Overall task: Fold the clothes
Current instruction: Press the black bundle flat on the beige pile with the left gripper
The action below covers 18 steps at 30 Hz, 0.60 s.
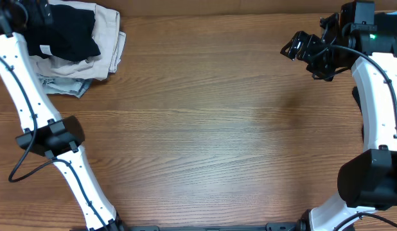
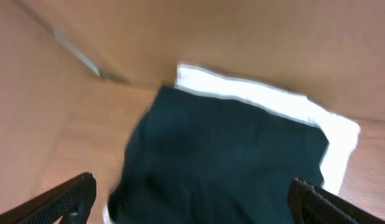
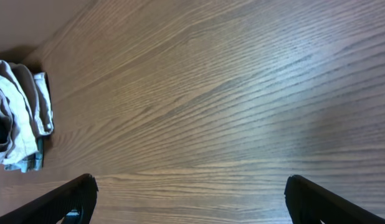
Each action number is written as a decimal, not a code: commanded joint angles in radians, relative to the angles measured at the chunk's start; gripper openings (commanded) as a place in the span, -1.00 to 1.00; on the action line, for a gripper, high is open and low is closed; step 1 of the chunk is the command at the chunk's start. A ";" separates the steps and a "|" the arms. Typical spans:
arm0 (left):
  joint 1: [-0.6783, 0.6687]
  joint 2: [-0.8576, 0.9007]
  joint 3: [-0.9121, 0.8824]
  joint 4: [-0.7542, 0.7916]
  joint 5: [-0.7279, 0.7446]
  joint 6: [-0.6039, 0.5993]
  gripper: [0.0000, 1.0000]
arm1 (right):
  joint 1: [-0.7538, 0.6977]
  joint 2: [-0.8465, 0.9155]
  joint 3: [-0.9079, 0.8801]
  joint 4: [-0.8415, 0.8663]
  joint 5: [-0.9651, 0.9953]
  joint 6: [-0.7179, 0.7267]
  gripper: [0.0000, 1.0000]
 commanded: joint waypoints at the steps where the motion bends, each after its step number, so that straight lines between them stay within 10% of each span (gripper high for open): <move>1: -0.006 0.016 -0.112 0.105 -0.081 0.087 1.00 | -0.002 -0.003 0.002 -0.003 0.010 -0.008 1.00; 18: -0.006 0.017 -0.851 0.603 -0.084 0.089 1.00 | -0.002 -0.003 0.002 -0.014 0.010 -0.007 1.00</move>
